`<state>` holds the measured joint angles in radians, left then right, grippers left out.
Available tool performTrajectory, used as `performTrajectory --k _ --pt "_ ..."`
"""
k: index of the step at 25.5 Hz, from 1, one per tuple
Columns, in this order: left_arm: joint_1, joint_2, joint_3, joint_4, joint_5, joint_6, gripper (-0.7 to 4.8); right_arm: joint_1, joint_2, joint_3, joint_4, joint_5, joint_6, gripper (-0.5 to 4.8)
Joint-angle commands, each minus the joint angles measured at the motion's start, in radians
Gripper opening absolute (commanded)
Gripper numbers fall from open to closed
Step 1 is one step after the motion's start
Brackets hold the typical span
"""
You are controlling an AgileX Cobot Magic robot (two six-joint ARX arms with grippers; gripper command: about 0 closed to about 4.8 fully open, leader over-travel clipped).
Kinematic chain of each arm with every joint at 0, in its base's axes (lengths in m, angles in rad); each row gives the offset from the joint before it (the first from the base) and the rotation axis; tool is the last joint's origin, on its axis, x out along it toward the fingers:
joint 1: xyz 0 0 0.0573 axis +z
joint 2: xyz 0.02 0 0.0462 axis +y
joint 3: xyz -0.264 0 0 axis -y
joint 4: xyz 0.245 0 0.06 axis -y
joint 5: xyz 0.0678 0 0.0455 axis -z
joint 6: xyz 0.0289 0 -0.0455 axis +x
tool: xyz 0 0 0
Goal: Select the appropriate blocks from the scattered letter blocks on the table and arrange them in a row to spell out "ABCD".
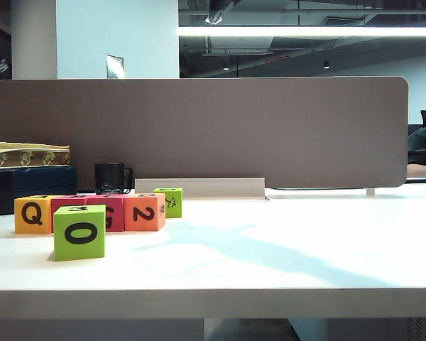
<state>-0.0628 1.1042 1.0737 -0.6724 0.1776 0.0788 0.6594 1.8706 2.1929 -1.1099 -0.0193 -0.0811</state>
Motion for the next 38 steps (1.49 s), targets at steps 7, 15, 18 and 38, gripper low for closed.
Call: performTrajectory --k 7,15,18,38 --pt "0.001 -0.183 -0.156 -0.004 -0.063 -0.005 -0.06 0.001 -0.006 0.004 -0.005 -0.001 -0.007 -0.02" --pt "0.001 -0.347 -0.298 0.016 -0.069 -0.005 -0.06 0.0 -0.006 0.004 -0.01 -0.001 -0.01 -0.01" --pt "0.001 -0.357 -0.309 -0.007 -0.069 -0.005 -0.06 0.0 -0.006 0.004 -0.009 -0.002 -0.009 -0.01" --pt "0.001 -0.356 -0.309 -0.024 -0.069 -0.005 -0.06 0.002 -0.005 0.004 -0.015 -0.002 -0.009 -0.01"
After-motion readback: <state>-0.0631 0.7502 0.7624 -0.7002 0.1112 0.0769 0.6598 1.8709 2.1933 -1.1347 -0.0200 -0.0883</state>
